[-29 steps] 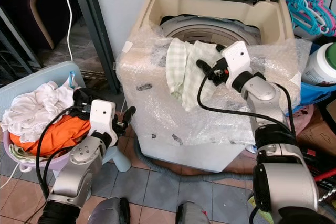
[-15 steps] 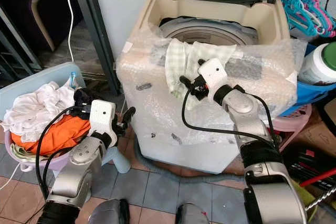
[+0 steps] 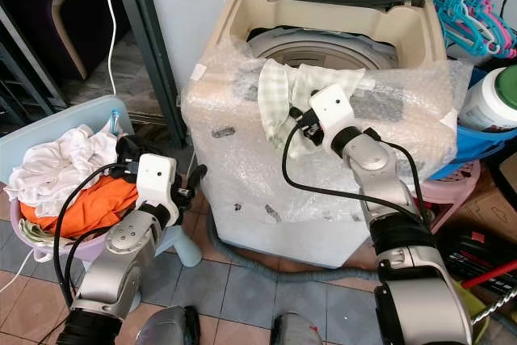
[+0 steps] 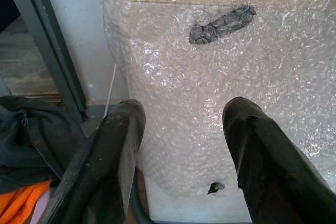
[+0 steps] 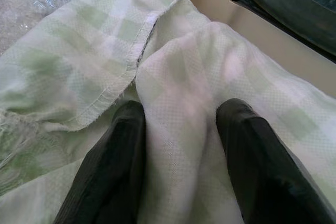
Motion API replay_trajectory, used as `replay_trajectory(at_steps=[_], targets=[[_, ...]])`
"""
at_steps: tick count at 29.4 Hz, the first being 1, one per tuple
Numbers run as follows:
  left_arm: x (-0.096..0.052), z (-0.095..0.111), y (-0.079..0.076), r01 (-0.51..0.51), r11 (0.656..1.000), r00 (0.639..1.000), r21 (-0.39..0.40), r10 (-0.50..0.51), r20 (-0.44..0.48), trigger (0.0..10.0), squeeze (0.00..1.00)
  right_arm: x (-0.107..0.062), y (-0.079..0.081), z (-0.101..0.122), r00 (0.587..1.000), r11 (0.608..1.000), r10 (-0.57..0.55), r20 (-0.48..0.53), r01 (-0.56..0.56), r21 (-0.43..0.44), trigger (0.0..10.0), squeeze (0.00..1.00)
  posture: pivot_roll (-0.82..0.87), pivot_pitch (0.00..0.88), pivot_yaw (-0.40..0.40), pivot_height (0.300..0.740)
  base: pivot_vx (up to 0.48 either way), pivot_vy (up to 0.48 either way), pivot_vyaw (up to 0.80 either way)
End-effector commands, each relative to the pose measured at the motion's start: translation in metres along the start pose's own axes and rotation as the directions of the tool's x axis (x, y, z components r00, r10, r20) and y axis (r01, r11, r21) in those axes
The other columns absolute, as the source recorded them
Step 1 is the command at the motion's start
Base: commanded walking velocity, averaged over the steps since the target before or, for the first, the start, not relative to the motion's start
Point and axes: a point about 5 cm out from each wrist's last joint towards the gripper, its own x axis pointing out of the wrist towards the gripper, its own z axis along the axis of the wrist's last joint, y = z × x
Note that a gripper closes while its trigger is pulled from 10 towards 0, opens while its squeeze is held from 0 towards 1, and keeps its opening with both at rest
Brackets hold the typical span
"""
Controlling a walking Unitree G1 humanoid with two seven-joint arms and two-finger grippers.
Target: Clothes washing
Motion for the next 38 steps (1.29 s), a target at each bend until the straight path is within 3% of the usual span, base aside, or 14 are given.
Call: replay_trajectory(at_steps=[1,15,22,25,27,28,29,35,38], targets=[[0.0,-0.001,0.001,-0.004,1.0,1.0,0.006,0.004,-0.002,10.0,0.0,-0.004,-0.02,0.0,0.997,0.997,-0.079,-0.023,0.079,0.007,0.0,0.0,-0.07,0.055,0.011,0.74,0.0,0.0,0.0],[-0.002,-0.002,0.002,-0.015,1.0,1.0,0.002,0.015,-0.001,10.0,0.0,-0.001,-0.04,0.006,0.993,0.993,-0.112,-0.037,0.113,0.032,0.0,0.0,-0.06,0.061,-0.001,0.74,0.0,0.0,0.0],[-0.002,-0.002,0.001,-0.022,1.0,1.0,-0.004,0.022,-0.001,10.0,0.0,0.023,-0.075,0.065,0.974,0.974,-0.21,0.088,0.217,-0.068,0.0,0.0,-0.06,0.066,-0.011,0.74,0.0,0.0,0.0],[-0.002,-0.002,0.001,-0.028,1.0,1.0,-0.005,0.028,0.0,10.0,0.0,0.027,-0.098,0.126,0.902,0.929,-0.324,0.286,0.361,-0.085,0.0,0.0,-0.05,0.066,-0.016,0.74,0.0,0.0,0.0],[-0.002,-0.002,0.002,-0.032,0.999,0.999,-0.006,0.032,0.002,10.0,0.0,0.028,-0.102,0.14,0.882,0.911,-0.343,0.323,0.397,-0.116,0.0,0.0,-0.05,0.065,-0.018,0.74,0.0,0.0,0.0],[-0.002,-0.001,0.002,-0.036,0.999,0.999,-0.007,0.036,0.004,10.0,0.0,0.03,-0.103,0.149,0.877,0.9,-0.345,0.335,0.411,-0.148,10.0,0.0,-0.04,0.065,-0.021,0.74,0.0,0.0,0.0],[-0.002,-0.001,0.002,-0.037,0.999,0.999,-0.008,0.037,0.006,10.0,0.0,0.031,-0.102,0.152,0.878,0.903,-0.339,0.338,0.404,-0.144,10.0,1.0,-0.04,0.064,-0.022,0.74,0.0,0.0,0.0],[-0.002,-0.001,0.002,-0.045,0.999,0.999,-0.012,0.045,0.008,10.0,0.0,0.037,-0.09,0.152,0.896,0.923,-0.258,0.362,0.339,-0.181,10.0,1.0,-0.04,0.059,-0.024,0.74,0.0,0.0,0.0],[-0.001,0.003,0.002,-0.057,0.998,0.997,-0.022,0.058,0.045,10.0,0.0,0.033,-0.082,0.129,0.896,0.945,-0.24,0.373,0.304,-0.122,10.0,1.0,-0.05,0.049,-0.012,0.74,0.0,0.0,0.0]])
